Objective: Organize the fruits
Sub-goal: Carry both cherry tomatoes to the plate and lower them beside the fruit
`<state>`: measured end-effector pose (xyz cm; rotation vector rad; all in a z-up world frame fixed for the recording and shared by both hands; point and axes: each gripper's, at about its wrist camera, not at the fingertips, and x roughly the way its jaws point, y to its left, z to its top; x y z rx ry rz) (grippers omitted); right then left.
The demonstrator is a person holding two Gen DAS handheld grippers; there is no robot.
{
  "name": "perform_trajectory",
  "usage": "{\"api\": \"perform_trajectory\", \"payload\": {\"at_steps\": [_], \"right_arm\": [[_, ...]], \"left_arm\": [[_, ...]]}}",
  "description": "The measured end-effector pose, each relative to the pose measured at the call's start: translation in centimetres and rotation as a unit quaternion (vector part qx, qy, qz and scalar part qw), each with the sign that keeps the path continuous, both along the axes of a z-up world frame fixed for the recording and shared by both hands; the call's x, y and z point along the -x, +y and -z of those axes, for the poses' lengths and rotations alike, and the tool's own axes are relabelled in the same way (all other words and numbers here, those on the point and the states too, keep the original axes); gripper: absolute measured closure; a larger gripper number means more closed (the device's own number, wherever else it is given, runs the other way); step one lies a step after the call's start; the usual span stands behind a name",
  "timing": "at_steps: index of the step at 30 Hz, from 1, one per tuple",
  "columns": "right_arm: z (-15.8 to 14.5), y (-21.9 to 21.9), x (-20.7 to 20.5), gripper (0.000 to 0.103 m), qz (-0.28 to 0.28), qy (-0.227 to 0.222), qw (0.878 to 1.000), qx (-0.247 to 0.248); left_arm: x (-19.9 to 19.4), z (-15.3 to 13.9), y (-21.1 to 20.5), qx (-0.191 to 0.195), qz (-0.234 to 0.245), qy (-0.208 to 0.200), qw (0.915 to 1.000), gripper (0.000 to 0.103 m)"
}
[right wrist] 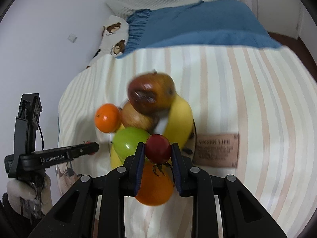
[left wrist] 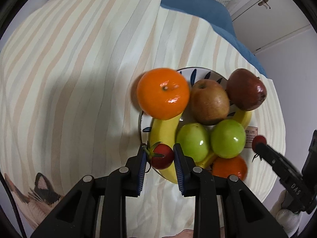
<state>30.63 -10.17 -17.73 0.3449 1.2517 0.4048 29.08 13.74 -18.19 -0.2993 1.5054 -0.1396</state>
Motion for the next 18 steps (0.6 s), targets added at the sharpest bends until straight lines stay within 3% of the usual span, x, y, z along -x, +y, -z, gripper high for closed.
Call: {"api": "perform_trajectory", "payload": {"at_steps": [6,18], "right_arm": [[2.7,0.4,0.4,0.075,0.016,0.024,1.000,-0.001],[4.5,0.5,0.1,0.075,0.026,0.043,0.998,0.029]], "left_arm": [[-0.2,0.9,-0.3,-0.001,0.013,-0.003,0.9999,0.079],[-0.1,3.2,-0.5,0.003,0.013,0.012,0.9998,0.079]]}}
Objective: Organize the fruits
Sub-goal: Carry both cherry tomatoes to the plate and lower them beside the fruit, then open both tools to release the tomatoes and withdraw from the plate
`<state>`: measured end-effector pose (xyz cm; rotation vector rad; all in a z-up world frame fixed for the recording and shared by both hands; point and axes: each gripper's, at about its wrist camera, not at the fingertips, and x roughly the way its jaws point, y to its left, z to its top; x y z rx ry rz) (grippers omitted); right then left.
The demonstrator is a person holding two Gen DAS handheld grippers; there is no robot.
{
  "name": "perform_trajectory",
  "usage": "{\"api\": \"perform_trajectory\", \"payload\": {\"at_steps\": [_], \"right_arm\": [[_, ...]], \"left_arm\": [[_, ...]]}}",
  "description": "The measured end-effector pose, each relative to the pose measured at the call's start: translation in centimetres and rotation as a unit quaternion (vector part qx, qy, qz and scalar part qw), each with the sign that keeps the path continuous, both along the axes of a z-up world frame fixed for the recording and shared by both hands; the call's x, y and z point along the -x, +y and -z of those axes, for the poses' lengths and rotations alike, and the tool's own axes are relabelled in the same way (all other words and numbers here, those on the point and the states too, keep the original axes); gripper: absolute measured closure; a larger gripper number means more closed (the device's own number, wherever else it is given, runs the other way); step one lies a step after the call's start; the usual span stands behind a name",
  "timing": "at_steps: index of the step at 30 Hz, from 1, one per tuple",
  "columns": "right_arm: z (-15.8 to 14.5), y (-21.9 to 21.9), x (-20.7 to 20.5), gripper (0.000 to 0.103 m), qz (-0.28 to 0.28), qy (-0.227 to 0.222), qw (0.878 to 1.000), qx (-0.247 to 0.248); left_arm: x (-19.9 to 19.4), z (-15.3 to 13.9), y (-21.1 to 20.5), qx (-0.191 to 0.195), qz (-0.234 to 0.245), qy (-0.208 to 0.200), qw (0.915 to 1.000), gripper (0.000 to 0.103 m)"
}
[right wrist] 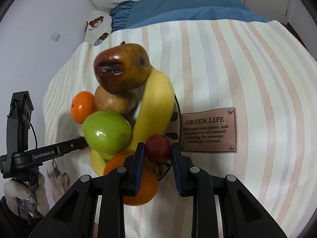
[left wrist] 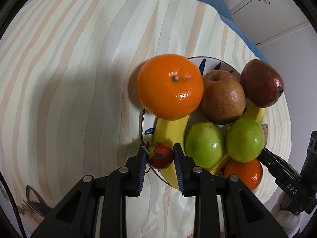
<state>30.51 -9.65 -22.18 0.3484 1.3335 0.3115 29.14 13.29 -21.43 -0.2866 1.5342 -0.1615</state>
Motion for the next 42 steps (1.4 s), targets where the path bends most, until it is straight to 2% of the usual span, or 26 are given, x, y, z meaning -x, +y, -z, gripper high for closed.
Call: {"api": "perform_trajectory", "payload": {"at_steps": [11,21,34,42], "right_arm": [[0.3,0.4,-0.2,0.074,0.004,0.005,1.000,0.006],[0.4,-0.5,0.0,0.073,0.016,0.012,1.000,0.007],[-0.7,-0.6,0.0,0.070,0.021,0.001,1.000,0.001],[-1.6,-0.7,0.1,0.067,0.023,-0.004,1.000,-0.001]], "left_arm": [[-1.2,1.0,1.3,0.010,-0.018,0.006,0.9998,0.074],[-1.4,1.3,2.0,0.010,-0.024,0.009,0.9996,0.073],[-1.4,0.8,2.8,0.002,-0.038,0.013,0.9992,0.073],[-1.6,-1.2,3.0,-0.002,-0.045,-0.003,0.9990,0.073]]}}
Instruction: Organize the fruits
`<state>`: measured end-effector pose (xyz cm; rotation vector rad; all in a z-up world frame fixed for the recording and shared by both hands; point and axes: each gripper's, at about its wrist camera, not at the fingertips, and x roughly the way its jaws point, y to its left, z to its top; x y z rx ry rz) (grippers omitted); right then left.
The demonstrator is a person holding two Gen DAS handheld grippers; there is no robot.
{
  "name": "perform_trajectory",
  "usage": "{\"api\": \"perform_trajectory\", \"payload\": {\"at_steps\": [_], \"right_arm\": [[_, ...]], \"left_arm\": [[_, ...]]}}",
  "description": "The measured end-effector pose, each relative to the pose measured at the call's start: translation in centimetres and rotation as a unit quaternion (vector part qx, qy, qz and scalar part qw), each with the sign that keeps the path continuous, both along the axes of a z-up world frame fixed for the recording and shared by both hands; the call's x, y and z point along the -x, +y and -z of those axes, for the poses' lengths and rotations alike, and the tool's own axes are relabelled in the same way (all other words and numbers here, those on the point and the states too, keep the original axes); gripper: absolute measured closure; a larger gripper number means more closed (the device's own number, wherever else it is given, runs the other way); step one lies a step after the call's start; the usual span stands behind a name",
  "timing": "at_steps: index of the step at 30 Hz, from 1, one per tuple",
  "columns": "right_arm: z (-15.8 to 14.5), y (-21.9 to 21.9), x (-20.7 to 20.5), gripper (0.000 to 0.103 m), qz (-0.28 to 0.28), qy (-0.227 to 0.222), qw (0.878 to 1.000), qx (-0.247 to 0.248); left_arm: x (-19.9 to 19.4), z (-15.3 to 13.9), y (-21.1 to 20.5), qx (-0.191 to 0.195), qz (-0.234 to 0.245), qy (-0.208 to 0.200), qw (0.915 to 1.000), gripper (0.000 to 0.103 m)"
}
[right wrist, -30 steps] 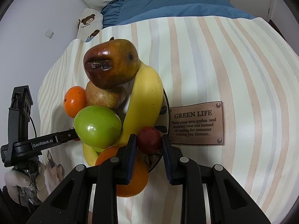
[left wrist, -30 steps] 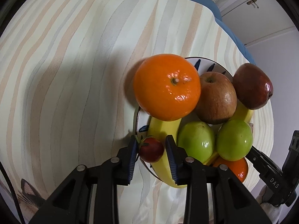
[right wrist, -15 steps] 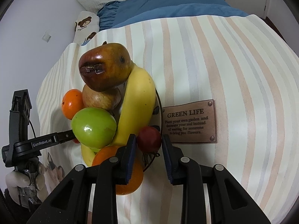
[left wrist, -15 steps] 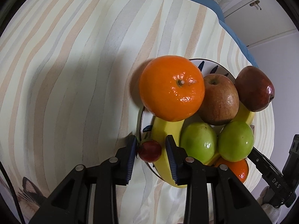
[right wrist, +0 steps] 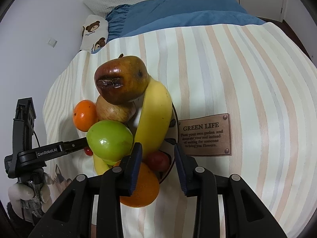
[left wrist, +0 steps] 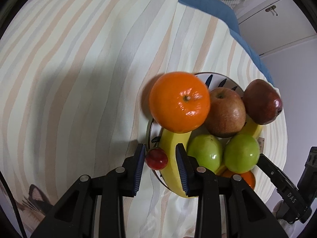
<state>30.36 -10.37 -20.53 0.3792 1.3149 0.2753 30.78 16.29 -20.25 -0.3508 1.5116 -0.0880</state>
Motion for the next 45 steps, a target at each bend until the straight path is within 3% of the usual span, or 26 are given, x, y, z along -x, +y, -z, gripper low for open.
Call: {"api": "perform_trajectory", "payload": {"at_steps": [2,5,7,8,10,11,12,18,26,45], "right_arm": [[-0.3,-0.1,0.1,0.064,0.002,-0.001,1.000,0.000],[-1.3,-0.1,0.5,0.046,0.005,-0.008,1.000,0.012],[-2.6,0.1,1.0,0.034,0.004,-0.019,1.000,0.022],[-3.5,0.3,1.5,0.031,0.001,-0.028,0.999,0.031],[-4.8,0.5,2.3,0.016,-0.001,-0.039,0.998,0.049],[-5.7,0.8,3.1,0.012,-0.002,-0.046,0.997,0.063],[-6.4,1.0,3.7,0.006,-0.006,-0.050,0.996,0.072],[-9.9,1.9,8.0,0.003,-0.008,-0.072,0.990,0.121],[-15.6,0.8,13.0,0.002,0.014,-0.118,0.981,0.151],[-27.8,-0.8,24.9,0.001,0.027,-0.206,0.971,0.120]], "left_arm": [[0.1,-1.0,-0.1,-0.007,-0.001,-0.011,0.9999,0.073],[0.5,-2.8,-0.4,-0.028,0.008,-0.033,0.9990,0.073],[1.0,-4.3,-0.7,-0.047,0.018,-0.051,0.9975,0.065],[1.6,-5.2,-0.9,-0.060,0.022,-0.062,0.9960,0.060],[2.6,-6.5,-1.2,-0.077,0.029,-0.077,0.9936,0.037],[3.2,-7.2,-1.4,-0.085,0.034,-0.084,0.9922,0.019],[4.0,-7.9,-1.6,-0.095,0.038,-0.092,0.9904,0.011],[8.3,-11.5,-2.9,-0.149,0.059,-0.126,0.9790,0.010],[13.2,-16.4,-4.6,-0.174,0.065,-0.176,0.9667,0.010],[24.1,-27.7,-7.2,-0.198,0.054,-0.243,0.9481,0.010]]}}
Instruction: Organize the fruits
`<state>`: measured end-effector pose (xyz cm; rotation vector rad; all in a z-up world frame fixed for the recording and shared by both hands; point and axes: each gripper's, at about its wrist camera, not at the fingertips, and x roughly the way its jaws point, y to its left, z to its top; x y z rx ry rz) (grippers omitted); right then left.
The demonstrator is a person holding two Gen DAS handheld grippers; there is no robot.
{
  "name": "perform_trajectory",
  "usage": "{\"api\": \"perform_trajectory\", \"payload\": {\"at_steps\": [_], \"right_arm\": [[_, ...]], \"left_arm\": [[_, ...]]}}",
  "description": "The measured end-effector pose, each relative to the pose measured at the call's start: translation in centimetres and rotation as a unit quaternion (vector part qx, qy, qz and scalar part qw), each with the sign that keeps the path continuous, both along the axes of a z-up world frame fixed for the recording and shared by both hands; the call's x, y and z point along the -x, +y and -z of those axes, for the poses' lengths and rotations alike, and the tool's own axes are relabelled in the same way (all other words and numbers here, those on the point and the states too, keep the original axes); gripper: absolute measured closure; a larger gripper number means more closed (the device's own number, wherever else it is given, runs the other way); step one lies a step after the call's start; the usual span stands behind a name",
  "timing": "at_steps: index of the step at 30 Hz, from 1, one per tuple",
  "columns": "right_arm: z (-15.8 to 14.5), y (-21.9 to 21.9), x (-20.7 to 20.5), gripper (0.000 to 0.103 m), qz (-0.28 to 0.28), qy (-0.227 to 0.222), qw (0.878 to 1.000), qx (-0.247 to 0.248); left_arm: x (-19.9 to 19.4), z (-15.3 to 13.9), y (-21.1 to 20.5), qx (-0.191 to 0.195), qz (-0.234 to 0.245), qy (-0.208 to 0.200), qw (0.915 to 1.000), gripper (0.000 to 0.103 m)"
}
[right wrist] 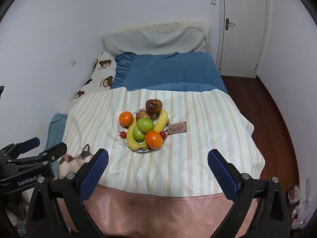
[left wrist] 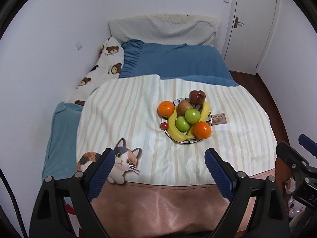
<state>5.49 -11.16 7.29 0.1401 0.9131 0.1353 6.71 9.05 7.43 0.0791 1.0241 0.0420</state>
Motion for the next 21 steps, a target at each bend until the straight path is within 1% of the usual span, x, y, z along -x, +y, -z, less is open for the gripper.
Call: {"api": "perform_trajectory", "payload": {"at_steps": [6,11,15,21], "right_arm": [[-3.0,-0.3,2.7,0.001,0.002,-0.020,1.000,0.004],[-4.6,-0.3,3.9,0.001,0.001,-0.027,1.000,0.004],[-5.0,-0.4,4.2,0.001,0.002,-0.030,1.000,0.009],[-4.5,-0.3,3.8,0.001,-0.001,-0.021,1.000,0.007]], "left_arm": [[1.8,-1.5,-0.2,0.009,0.001,0.000,1.0000,0.010],[2.6,-2.7,-0.4,0.000,0.003,-0.015,0.9999,0.010],[3.2,-3.1,-0.6,-0.003,0.006,-0.021,0.9998,0.010],[2.7,-2.3,-0.7,0.005,0.006,-0.013,0.9999,0.010]]}}
